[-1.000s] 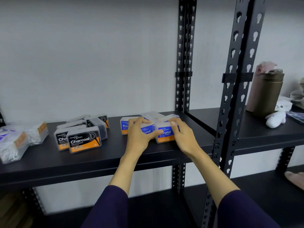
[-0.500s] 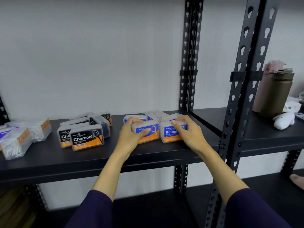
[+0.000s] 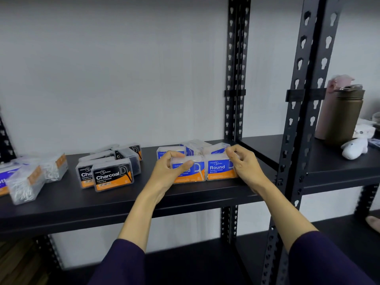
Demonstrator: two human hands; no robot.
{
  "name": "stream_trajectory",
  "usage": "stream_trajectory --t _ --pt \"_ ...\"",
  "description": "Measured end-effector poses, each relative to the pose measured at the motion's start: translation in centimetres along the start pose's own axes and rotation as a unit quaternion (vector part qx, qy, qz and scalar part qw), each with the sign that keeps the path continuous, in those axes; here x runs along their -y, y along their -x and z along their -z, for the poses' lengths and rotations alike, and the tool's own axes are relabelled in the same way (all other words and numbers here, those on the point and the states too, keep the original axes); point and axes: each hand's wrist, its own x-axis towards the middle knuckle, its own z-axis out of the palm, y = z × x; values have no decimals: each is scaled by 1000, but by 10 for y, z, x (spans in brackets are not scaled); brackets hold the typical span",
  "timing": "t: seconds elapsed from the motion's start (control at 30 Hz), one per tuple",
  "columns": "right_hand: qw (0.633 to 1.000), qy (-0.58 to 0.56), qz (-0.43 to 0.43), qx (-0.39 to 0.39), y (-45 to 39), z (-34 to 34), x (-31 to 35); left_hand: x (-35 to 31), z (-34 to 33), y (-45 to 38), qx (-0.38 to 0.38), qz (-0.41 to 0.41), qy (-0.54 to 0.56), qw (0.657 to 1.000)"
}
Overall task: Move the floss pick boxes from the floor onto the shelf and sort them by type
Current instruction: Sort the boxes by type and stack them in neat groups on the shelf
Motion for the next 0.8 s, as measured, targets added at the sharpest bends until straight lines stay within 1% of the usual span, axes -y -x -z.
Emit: stream_trajectory --t 0.23,0.57,0.7,0.8 --pt "998 30 11 49 4 1 4 0 -2 3 20 -21 -49 998" --pt "998 9 6 61 3 2 5 4 -3 0 -4 -35 -78 996" --pt "999 4 0 40 3 2 5 3 -4 2 -28 -60 -41 997" --pt "1000 -14 -13 19 4 1 8 -2 -4 5 -81 -86 23 993"
